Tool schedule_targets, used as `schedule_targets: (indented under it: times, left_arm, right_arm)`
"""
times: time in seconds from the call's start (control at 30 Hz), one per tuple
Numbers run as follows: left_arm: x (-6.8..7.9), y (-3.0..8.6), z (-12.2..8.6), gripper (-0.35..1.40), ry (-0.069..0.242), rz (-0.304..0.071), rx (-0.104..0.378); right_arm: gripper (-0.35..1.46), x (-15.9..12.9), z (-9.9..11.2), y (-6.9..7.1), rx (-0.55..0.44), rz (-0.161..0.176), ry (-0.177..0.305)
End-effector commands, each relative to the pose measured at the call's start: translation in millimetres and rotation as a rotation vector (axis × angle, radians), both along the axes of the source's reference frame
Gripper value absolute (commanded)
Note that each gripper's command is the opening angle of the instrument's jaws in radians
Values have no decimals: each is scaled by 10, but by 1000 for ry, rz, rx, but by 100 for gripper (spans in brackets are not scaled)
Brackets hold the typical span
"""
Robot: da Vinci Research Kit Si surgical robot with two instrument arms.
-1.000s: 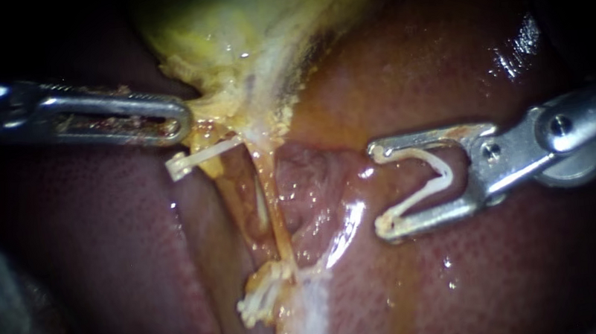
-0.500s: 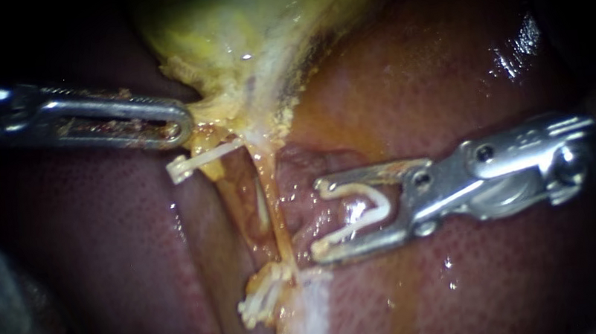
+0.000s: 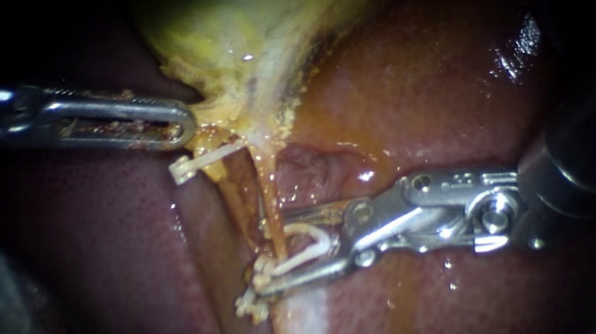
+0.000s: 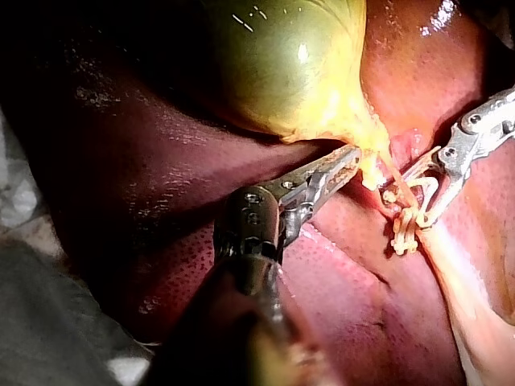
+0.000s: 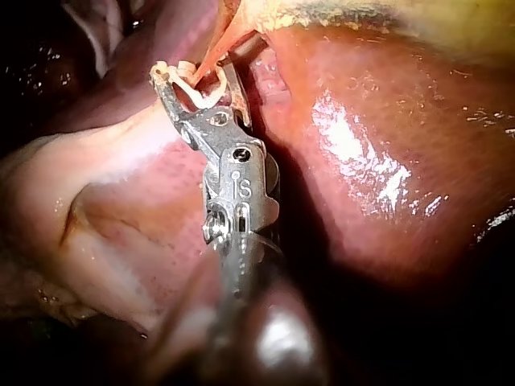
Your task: Clipping first clip right tube
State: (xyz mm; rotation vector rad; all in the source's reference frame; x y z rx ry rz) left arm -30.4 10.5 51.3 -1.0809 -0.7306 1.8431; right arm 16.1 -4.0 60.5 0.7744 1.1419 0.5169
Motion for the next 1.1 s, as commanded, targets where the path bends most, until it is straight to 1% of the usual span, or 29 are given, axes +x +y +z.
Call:
schedule_targets:
  times: [0.03, 0.13, 0.27, 0.4, 0.53, 0.67, 0.8, 0.9, 0.97, 1.07, 1.1]
  left_arm:
    - [0, 0, 0, -35, 0, 0, 0]
    - [0, 0, 0, -35, 0, 0, 0]
    - [0, 0, 0, -35, 0, 0, 0]
    - [1, 0, 0, -35, 0, 0, 0]
    - [1, 0, 0, -35, 0, 0, 0]
    - [1, 0, 0, -35, 0, 0, 0]
    - [1, 0, 0, -35, 0, 0, 0]
    - [1, 0, 0, -35, 0, 0, 0]
    - [1, 0, 0, -35, 0, 0, 0]
    - [1, 0, 0, -35, 0, 0, 0]
    - [1, 0, 0, -35, 0, 0, 0]
  right_arm:
    - [48, 0, -2, -1, 9, 0, 14]
    - [48, 1, -8, -4, 34, -1, 35]
    - [48, 3, -20, -12, 47, -24, 58]
    - [46, 4, -35, -18, 58, -40, 96]
    - [43, 5, -45, -19, 73, -38, 116]
    - [38, 5, -46, -17, 86, -34, 112]
    - [23, 4, -43, -15, 103, -30, 108]
    - [5, 1, -42, -14, 119, -30, 100]
    - [-3, 0, -42, -14, 124, -30, 99]
    - [-30, -4, -43, -15, 163, -27, 86]
    - [-35, -6, -43, -15, 191, -24, 77]
